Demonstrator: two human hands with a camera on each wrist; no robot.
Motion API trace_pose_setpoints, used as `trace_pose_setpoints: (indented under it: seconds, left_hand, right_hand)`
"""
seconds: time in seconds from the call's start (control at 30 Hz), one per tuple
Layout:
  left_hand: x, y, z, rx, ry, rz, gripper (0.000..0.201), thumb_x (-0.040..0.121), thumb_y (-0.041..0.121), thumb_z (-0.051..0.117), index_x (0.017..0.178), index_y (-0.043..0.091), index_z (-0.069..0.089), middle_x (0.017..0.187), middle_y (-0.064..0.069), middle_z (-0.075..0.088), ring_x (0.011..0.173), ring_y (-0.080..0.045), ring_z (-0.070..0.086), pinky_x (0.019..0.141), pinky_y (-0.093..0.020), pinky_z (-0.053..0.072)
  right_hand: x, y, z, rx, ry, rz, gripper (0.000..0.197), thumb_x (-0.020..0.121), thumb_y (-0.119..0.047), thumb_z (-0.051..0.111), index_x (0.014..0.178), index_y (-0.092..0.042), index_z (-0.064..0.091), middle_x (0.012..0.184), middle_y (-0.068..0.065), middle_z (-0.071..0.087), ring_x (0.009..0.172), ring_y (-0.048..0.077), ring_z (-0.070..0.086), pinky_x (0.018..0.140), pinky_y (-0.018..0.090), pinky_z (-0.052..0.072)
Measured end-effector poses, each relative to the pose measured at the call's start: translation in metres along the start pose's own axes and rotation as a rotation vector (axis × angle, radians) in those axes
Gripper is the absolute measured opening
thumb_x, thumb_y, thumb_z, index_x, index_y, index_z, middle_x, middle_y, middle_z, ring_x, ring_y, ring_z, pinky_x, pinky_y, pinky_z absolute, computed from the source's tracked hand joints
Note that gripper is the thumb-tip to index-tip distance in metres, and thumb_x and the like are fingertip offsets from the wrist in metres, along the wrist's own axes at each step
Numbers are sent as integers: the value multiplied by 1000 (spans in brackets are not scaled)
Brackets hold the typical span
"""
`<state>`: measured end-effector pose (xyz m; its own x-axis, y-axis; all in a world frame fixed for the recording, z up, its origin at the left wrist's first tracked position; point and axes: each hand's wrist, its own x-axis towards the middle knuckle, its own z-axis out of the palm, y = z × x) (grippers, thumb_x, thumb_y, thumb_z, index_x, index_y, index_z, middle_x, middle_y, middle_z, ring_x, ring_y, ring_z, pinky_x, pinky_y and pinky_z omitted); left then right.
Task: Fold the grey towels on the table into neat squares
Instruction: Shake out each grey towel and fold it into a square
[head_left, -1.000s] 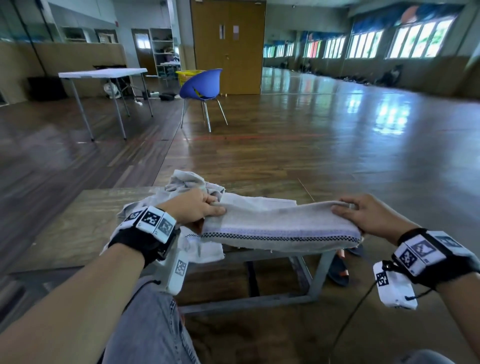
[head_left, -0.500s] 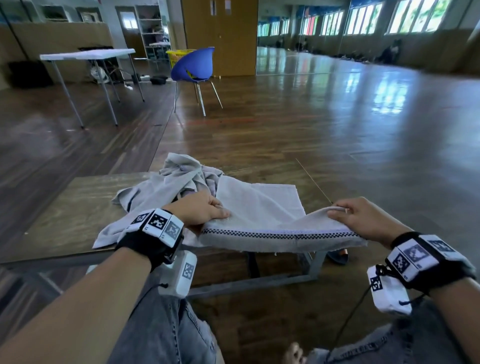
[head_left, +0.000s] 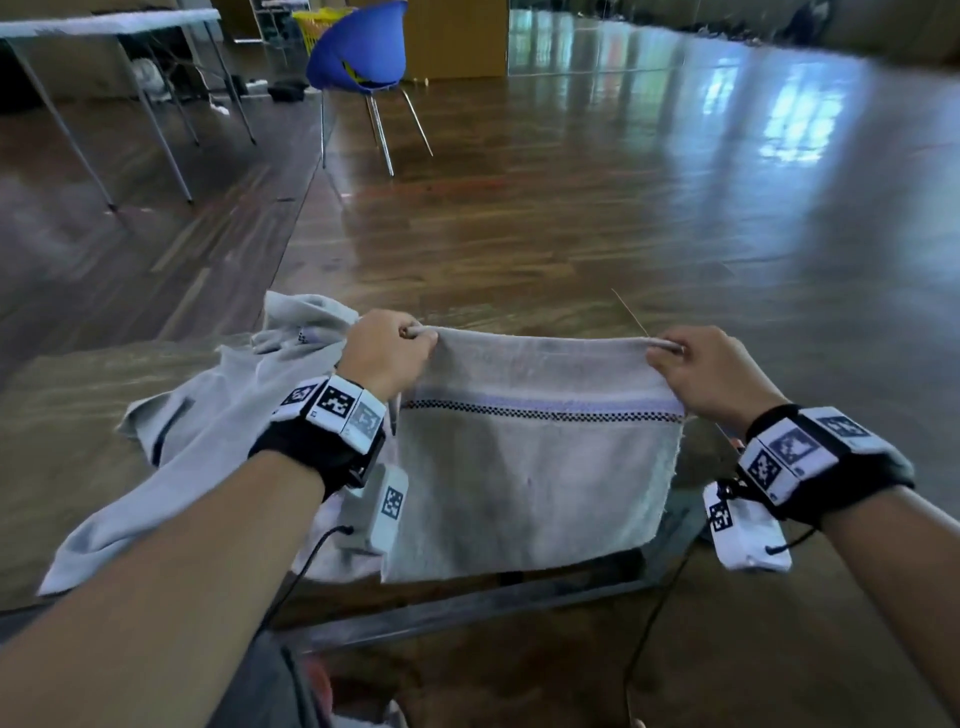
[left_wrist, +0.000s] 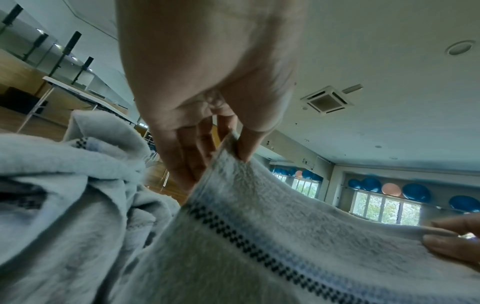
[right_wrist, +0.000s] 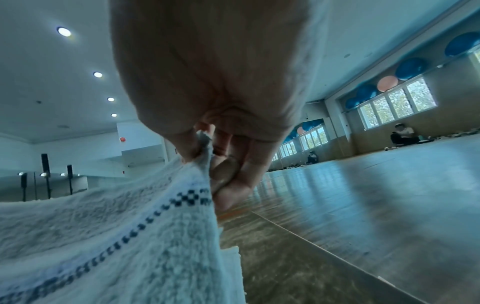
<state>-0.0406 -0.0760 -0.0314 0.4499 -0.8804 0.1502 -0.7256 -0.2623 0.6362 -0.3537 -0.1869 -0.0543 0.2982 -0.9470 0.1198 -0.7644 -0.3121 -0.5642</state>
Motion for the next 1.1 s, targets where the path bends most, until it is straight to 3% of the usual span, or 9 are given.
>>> trace_pose_setpoints:
  seconds: [0.13,0.27,0.33,0.47,0.57,0.67,0.83,0.97,1.1]
  left_hand:
    - [22,-30,33,116,-80,-55,26,90,18,61,66,9,56,72,-10,62,75,-30,58,69,-36,45]
    - [23,-51,54,256,-194,-113,32,88,23,66,110,2,59,95,-17,63,93,-34,60,81,-43,50]
    - [26,-50,56,244,-145,-127,41,85,25,67,120,6,54,110,-18,58,104,-33,55,90,-44,49]
    - [25,-40,55,271,-26,-31,44,83,22,63,123,11,49,124,-21,49,118,-37,46,97,-50,45]
    - [18,-25,52,184,-66,77,47,83,22,62,128,17,50,128,-14,45,119,-32,45,101,-44,43]
    - [11,-9,55,112,-171,204,45,85,21,62,128,22,52,126,-8,44,112,-26,51,97,-35,44]
    - [-8,23,64,11,-276,428,38,85,23,68,122,22,62,121,-8,50,117,-26,47,105,-36,40]
    - [-21,36,70,-47,-335,510,25,82,32,73,106,24,68,104,-6,55,98,-22,54,87,-35,48]
    - [-32,55,80,2,-429,526,25,77,34,79,98,22,71,97,-5,58,89,-20,57,82,-37,51]
  right_hand:
    - [30,14,35,-158,-129,9,20,93,-24,59,73,-23,59,82,5,69,75,29,62,60,30,45]
    - [30,15,75,-309,-386,35,48,96,-21,53,143,-26,46,150,1,46,133,25,45,105,48,44]
    - [28,13,87,-311,-406,32,59,97,-16,50,152,-24,31,159,-2,32,141,25,30,110,51,37]
    - [27,9,90,-371,-320,38,43,94,-10,52,135,-16,43,138,8,49,126,31,42,95,43,39]
    - [25,-2,79,-416,-300,83,14,87,-12,52,99,-15,61,111,13,63,94,34,54,80,35,35]
    - [20,-20,63,-304,-197,57,21,84,-13,54,66,-23,57,84,4,62,81,32,58,64,28,38]
    - [-4,-55,42,-30,-50,-38,11,82,-19,69,82,-28,62,97,2,67,92,26,62,78,37,51]
    - [-45,-58,55,154,28,-20,19,83,-13,72,82,-28,60,91,-6,65,77,5,58,53,10,36]
    - [-66,-45,63,234,78,3,19,80,-11,74,82,-26,63,87,1,66,76,11,58,55,13,34]
